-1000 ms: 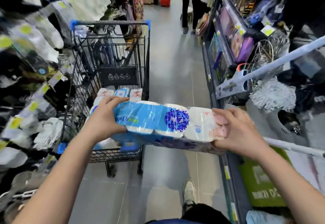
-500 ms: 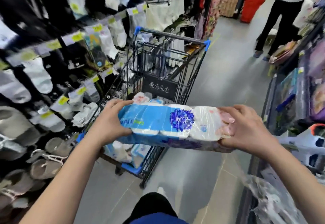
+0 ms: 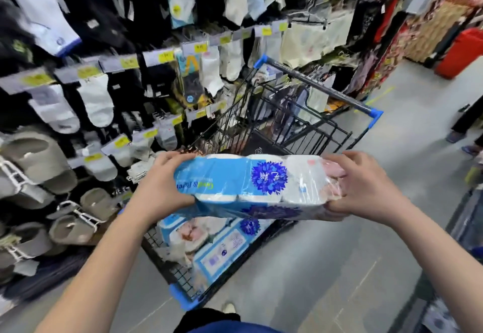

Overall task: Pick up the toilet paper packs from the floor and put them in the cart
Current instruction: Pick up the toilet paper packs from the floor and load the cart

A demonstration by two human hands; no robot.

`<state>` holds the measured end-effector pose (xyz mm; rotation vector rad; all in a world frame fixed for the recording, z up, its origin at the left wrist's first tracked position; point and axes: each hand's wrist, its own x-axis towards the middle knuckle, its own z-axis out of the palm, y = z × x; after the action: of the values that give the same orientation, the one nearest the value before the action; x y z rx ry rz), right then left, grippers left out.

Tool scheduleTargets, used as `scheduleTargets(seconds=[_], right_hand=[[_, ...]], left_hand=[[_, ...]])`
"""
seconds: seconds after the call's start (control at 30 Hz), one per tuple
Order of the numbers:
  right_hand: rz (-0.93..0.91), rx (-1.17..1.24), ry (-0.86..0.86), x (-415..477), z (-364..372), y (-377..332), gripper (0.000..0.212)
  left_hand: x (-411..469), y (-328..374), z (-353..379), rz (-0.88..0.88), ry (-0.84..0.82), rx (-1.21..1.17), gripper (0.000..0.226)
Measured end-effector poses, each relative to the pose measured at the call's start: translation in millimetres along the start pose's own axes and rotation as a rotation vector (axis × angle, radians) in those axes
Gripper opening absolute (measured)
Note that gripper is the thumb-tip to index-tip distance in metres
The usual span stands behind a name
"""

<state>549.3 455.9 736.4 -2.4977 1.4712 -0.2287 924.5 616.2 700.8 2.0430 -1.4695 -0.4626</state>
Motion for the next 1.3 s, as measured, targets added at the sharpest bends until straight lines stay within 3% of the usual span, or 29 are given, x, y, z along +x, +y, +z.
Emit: scheduleTargets(seconds=[0.3, 0.63, 1.03, 1.3], right_hand=[[-0.240, -0.075, -0.189, 117, 18, -8, 0.110], [-0.554, -0.103, -0.303, 215, 107, 32, 0.115], [-0.596, -0.210, -0.586, 227, 181, 62, 0.110], [-0.586, -0.328, -0.724, 221, 196, 78, 0.114]], left_hand=[[5, -19, 14, -0.243, 0.119, 0.000, 0.094], [-15, -6, 94, -0.617, 0.178, 0.022, 0.095], [-39, 5, 185, -0.924, 0.144, 0.021, 0.095], [-41, 12, 223, -1.005, 0.040, 0.078, 0.095]])
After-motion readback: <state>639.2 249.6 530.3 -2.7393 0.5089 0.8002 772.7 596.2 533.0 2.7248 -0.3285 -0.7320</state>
